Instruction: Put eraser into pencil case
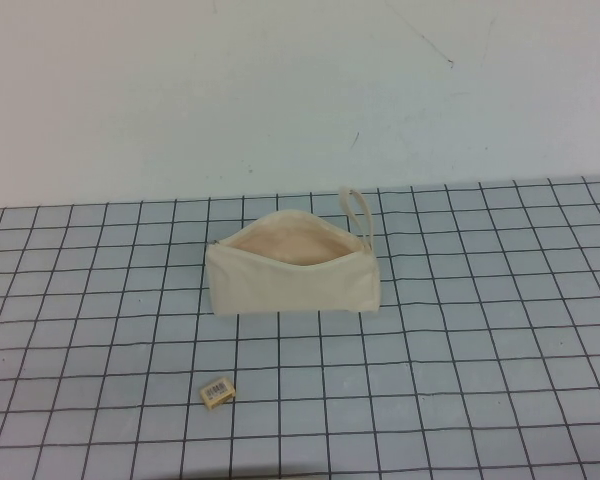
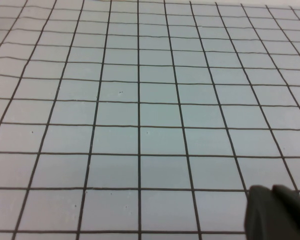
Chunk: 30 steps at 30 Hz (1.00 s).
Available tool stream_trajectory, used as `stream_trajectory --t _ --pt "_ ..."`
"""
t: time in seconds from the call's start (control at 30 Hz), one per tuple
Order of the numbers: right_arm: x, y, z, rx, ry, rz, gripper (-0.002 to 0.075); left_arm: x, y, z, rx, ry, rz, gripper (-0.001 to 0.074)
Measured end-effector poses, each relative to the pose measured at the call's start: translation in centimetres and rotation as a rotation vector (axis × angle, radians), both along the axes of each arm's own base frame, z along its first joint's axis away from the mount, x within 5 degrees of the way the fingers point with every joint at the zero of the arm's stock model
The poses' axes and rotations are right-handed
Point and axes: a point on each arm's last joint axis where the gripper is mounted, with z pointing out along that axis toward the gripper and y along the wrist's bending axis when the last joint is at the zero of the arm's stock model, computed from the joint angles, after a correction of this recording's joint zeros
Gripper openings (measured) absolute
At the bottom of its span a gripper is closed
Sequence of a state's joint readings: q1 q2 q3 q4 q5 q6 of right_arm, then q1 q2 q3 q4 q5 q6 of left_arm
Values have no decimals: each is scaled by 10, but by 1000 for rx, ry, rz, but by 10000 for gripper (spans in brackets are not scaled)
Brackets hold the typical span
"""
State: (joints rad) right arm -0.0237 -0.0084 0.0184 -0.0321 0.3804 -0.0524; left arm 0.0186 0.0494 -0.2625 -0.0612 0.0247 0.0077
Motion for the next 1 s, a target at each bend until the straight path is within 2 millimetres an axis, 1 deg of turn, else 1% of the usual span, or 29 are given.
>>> stream_trajectory --t 0.07,0.13,0.2,0.27,0.37,0.43,0.57,0.63,0.67,0.77,0.83,0.9,1.0 --pt "0 0 0 0 0 0 0 5 0 19 44 111 9 -2" --pt "0 0 0 0 0 0 0 16 1 30 60 216 12 -2" --pt "0 0 0 0 0 0 0 30 1 36 61 327 9 -2" --pt "0 0 0 0 0 0 0 50 0 37 38 444 -5 -2" --pt "0 0 0 0 0 0 0 82 -2 24 -49 612 -42 -2" --pt "0 0 0 0 0 0 0 101 -4 14 -73 712 -64 -2" --pt "0 0 0 0 0 0 0 137 -10 -2 -46 909 -141 -2" --pt "0 0 0 0 0 0 0 154 -14 -5 -16 975 -196 -2" --pt "0 0 0 0 0 0 0 170 -18 -8 -13 1037 -257 -2" --pt "0 0 0 0 0 0 0 190 -26 -10 34 1085 -348 -2" --pt "0 0 0 0 0 0 0 202 -36 -12 92 1109 -411 -2" --pt "0 0 0 0 0 0 0 211 -52 -14 155 1124 -476 -2" --pt "0 0 0 0 0 0 0 225 -77 -25 252 1165 -537 -2"
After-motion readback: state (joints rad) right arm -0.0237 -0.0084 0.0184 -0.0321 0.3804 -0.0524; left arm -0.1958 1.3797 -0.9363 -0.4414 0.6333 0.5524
